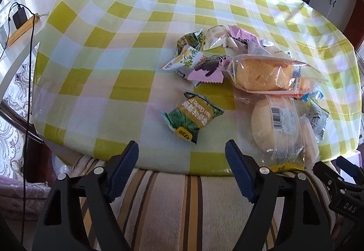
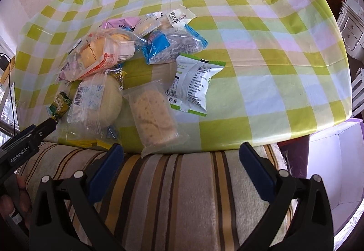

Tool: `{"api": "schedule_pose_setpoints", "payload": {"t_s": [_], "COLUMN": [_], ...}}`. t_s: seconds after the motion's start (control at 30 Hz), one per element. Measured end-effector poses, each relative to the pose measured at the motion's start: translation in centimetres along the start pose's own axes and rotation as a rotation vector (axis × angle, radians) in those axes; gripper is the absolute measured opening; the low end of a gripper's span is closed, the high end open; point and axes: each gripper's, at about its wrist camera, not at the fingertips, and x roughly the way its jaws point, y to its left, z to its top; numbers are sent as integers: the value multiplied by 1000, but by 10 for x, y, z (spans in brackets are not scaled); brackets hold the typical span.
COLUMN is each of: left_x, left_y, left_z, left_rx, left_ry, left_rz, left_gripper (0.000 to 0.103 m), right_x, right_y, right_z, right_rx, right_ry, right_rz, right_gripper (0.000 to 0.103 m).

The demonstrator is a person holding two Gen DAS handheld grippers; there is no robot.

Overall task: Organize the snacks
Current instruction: 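Grasp the green garlic packet with left gripper while right gripper grasps cracker bag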

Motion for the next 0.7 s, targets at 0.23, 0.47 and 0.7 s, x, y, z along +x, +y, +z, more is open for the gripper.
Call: {"api": "schedule_pose_setpoints", "payload": {"t_s": [0.23,0.47,0.7], "left_x": [22,41,42], "left_y": [-7,-15,-18], "left_z": [24,30,29], "left_rx": [98,167,182], "left_ry": [25,72,70], "left_rz": [16,-8,-45], "left_gripper": [73,65,38], "right_x": [16,32,28], "right_y": [15,19,21], "right_z": [18,24,25], "right_rx": [-73,-82,-93], "right_ry": [10,54,32], "right_rz": [-26,-17,-14], "right_gripper": [101,75,45]}}
